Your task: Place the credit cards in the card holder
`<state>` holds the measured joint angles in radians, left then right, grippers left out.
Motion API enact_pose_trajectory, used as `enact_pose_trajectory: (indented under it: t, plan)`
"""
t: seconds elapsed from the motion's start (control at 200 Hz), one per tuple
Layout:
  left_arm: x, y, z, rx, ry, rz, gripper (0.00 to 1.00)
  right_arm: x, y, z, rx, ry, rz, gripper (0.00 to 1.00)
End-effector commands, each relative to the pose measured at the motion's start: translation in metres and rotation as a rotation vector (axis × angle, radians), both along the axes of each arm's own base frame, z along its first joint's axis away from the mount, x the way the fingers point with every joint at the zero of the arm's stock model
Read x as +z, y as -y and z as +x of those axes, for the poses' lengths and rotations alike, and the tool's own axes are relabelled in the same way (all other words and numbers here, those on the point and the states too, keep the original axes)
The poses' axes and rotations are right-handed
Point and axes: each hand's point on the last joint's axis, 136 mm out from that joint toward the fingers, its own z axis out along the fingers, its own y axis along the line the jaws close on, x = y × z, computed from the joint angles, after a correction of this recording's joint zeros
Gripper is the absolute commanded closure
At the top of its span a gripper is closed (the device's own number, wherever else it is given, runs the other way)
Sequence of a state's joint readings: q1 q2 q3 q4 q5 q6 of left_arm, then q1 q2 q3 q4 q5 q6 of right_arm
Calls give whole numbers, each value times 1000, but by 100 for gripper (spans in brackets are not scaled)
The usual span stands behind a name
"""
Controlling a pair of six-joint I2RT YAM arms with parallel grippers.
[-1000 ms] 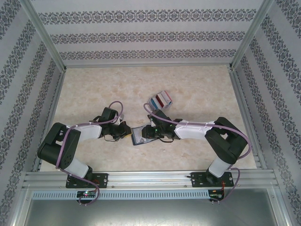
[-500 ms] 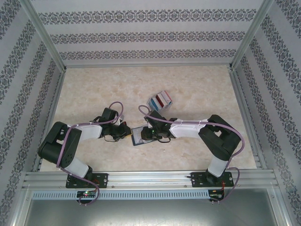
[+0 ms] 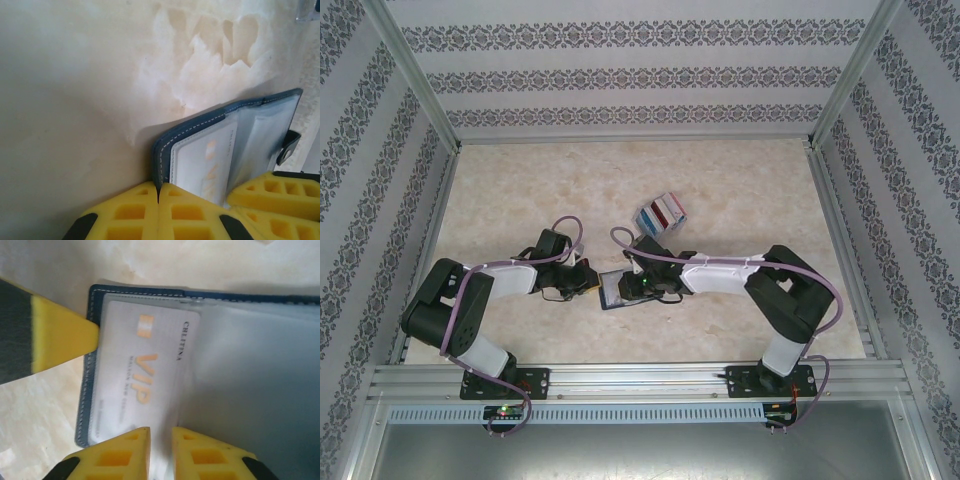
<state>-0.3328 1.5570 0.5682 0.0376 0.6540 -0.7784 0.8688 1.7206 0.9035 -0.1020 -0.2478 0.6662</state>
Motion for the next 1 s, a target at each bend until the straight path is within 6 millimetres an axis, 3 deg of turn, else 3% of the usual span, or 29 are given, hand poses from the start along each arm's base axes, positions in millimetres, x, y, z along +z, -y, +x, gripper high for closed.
enact_pose_trajectory:
  t: [0.0,0.17,0.37,0.59,0.994]
  plan:
    - [-4,-2,-1,-20,-5,32,100,32,6,6,20,114,-9,71]
    - [-4,0,3,-40,-4,45,96,40,29,12,0,213,-75,63]
    - [-3,-1,3,-45,-3,53,94,25,51,11,-73,172,-123,51]
    - [-4,-3,2,-37,1,59,94,11,60,7,-105,142,-143,50]
    - [-6,-3,2,-23,7,50,94,-5,54,3,-97,91,-137,52]
